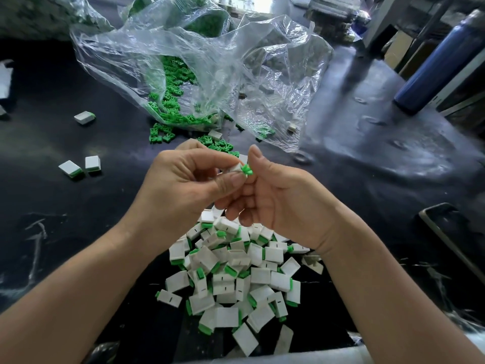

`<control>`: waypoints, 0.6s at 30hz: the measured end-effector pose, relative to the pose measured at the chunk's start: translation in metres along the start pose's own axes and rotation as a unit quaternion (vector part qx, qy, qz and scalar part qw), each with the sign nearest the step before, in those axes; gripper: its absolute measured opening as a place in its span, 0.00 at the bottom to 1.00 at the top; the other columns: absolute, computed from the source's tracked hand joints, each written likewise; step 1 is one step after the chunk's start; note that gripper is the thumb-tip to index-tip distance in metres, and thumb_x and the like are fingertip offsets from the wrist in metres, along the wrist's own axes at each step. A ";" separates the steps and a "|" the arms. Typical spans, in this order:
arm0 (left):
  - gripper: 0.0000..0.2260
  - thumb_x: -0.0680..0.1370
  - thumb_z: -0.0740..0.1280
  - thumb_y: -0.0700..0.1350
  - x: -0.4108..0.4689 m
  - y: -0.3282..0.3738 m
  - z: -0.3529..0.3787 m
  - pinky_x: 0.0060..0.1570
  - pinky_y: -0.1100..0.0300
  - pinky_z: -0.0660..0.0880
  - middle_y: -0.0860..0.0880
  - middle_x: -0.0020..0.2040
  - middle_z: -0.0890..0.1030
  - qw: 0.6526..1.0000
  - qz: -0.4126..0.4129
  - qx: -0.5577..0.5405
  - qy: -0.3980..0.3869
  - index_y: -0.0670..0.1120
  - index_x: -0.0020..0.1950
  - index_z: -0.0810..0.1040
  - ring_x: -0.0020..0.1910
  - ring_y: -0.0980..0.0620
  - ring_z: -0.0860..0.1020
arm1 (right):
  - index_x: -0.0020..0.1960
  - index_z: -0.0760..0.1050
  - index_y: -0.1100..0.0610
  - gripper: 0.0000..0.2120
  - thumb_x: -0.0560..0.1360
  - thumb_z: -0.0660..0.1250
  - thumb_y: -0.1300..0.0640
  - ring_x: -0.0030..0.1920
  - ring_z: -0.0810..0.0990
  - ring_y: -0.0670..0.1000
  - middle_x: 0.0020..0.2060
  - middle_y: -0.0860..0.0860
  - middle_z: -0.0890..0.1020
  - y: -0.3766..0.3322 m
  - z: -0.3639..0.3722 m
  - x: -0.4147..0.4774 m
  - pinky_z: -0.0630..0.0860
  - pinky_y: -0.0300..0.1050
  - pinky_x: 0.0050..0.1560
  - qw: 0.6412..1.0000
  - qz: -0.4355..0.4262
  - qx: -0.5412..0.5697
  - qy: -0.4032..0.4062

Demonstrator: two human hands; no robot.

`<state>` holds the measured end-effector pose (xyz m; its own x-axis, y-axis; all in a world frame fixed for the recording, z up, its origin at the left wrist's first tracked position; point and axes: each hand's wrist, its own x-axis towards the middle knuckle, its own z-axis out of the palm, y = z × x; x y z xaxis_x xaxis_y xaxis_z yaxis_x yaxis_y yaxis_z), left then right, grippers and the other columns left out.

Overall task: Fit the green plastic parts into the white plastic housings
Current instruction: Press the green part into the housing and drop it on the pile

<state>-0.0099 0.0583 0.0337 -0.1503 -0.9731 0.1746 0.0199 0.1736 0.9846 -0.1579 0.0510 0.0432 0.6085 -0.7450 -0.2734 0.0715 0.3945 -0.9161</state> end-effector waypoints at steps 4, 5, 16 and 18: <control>0.11 0.58 0.71 0.47 0.000 0.001 0.000 0.29 0.67 0.74 0.49 0.41 0.74 0.999 0.003 -0.023 -0.021 0.47 0.39 0.82 0.31 0.56 0.76 | 0.44 0.71 0.61 0.24 0.70 0.51 0.40 0.32 0.75 0.46 0.32 0.51 0.79 0.001 0.002 0.000 0.70 0.37 0.33 0.999 0.007 0.034 -0.021; 0.11 0.60 0.70 0.45 0.000 0.001 0.001 0.29 0.67 0.74 0.48 0.43 0.75 0.999 0.004 -0.022 -0.029 0.46 0.40 0.81 0.31 0.58 0.76 | 0.43 0.71 0.61 0.24 0.69 0.51 0.40 0.31 0.75 0.46 0.32 0.51 0.78 0.001 0.003 0.001 0.70 0.37 0.32 0.999 0.009 0.037 -0.023; 0.13 0.67 0.67 0.40 -0.002 -0.002 0.002 0.29 0.59 0.76 0.41 0.31 0.80 0.995 0.022 -0.071 -0.062 0.37 0.49 0.80 0.27 0.46 0.76 | 0.52 0.68 0.59 0.26 0.69 0.52 0.38 0.26 0.66 0.45 0.26 0.49 0.69 0.005 0.006 0.004 0.62 0.36 0.29 1.000 -0.018 0.012 0.016; 0.12 0.67 0.67 0.39 -0.002 -0.002 0.003 0.30 0.59 0.76 0.42 0.31 0.80 0.995 0.023 -0.068 -0.065 0.38 0.50 0.80 0.27 0.47 0.76 | 0.53 0.68 0.59 0.27 0.68 0.53 0.38 0.26 0.66 0.45 0.26 0.48 0.70 0.007 0.006 0.005 0.62 0.36 0.28 1.000 -0.022 0.006 0.022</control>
<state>-0.0123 0.0605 0.0317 -0.2725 -0.9354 0.2252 0.1620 0.1861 0.9691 -0.1498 0.0529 0.0374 0.5699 -0.7841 -0.2459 0.1074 0.3678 -0.9237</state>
